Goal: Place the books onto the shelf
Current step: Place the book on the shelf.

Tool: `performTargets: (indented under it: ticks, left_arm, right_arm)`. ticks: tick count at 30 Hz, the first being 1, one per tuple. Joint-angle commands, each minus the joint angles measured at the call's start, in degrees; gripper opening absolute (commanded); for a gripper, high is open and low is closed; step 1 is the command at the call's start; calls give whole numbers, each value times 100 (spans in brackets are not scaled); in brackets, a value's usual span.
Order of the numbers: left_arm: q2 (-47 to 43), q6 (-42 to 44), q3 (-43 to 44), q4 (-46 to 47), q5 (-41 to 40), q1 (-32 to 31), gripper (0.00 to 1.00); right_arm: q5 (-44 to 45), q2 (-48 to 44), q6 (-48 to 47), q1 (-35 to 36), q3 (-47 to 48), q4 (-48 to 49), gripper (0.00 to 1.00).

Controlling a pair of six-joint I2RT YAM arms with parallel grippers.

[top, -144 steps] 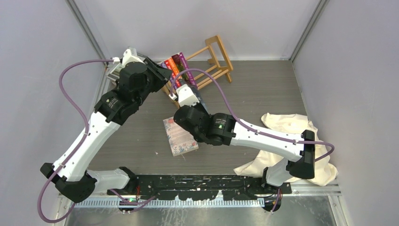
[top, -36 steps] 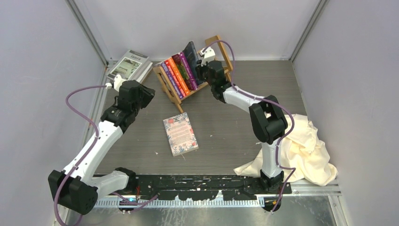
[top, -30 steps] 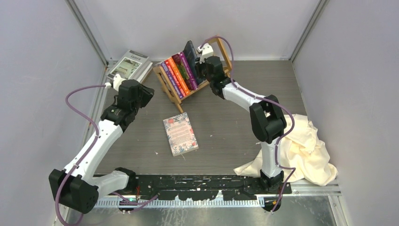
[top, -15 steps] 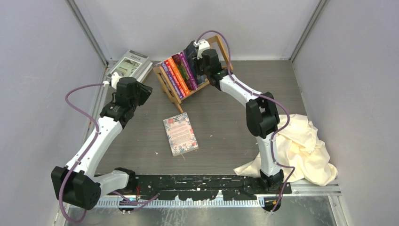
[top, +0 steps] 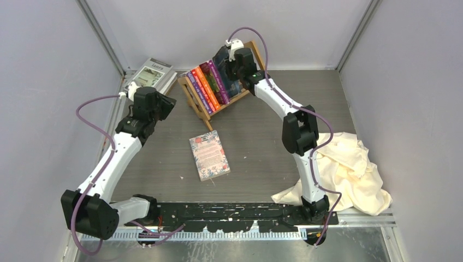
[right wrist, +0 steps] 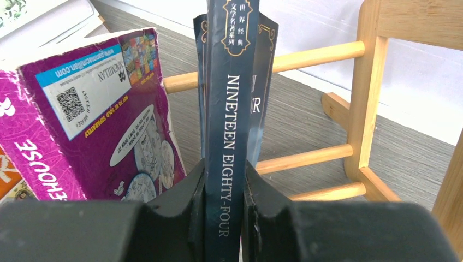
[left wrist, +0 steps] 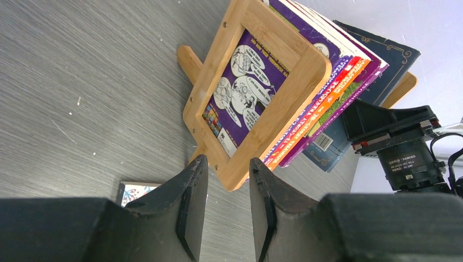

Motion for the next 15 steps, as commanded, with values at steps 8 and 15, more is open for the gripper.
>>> performTargets:
  ticks: [8,15]
  left_arm:
    - [-184,-31,231,91,189,184,34]
    - [-264,-39,165,57,242,191,34]
  right_arm:
    - [-589,-247,127,-14,376,-18,1]
    - [-774,-839,74,-6,-589,1094,1]
